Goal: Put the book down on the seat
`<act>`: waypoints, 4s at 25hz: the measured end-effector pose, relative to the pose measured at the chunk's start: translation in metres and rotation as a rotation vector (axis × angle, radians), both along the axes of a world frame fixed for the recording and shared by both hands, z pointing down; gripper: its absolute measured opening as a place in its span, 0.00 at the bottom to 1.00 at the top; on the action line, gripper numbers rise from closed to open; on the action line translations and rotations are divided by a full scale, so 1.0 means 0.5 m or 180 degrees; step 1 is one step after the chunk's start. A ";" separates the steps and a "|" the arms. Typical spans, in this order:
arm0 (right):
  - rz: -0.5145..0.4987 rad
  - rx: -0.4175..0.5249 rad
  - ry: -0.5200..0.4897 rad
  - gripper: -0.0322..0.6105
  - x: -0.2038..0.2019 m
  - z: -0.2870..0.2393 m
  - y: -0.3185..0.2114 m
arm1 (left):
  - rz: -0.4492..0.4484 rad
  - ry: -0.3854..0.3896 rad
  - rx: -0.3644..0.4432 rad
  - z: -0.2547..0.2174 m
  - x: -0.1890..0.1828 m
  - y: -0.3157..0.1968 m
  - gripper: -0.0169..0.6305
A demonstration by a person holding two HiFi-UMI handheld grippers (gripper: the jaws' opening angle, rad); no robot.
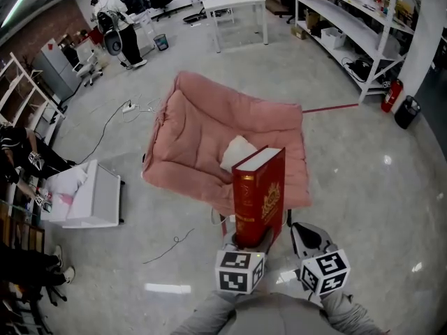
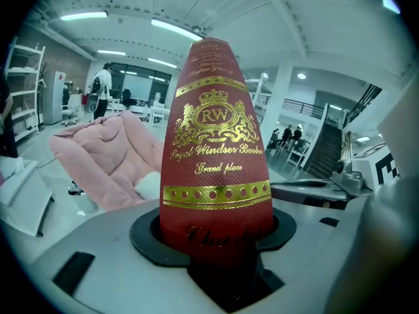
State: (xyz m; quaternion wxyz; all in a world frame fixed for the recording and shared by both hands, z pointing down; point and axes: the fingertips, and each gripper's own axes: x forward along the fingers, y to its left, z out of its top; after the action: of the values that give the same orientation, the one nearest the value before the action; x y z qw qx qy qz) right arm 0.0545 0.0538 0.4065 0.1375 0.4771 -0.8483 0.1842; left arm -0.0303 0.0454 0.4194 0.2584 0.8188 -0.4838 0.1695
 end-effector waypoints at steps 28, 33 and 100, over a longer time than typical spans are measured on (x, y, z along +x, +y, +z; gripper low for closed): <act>0.0517 -0.0140 0.0133 0.06 -0.025 0.037 -0.178 | 0.0294 0.0090 -0.0161 0.049 -0.088 -0.213 0.40; 0.0495 -0.0152 0.0113 0.06 -0.039 0.039 -0.181 | 0.0302 0.0071 -0.0166 0.054 -0.088 -0.222 0.40; 0.0490 -0.1179 -0.0194 0.06 0.048 0.341 -0.466 | 0.0153 -0.0019 -0.1817 0.586 0.080 -0.540 0.41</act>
State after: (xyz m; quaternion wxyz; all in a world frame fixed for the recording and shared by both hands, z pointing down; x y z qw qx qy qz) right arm 0.0786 -0.1790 0.5772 0.1826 0.5013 -0.7647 0.3613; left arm 0.0096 -0.2245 0.7124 0.4730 0.7236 -0.3977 0.3073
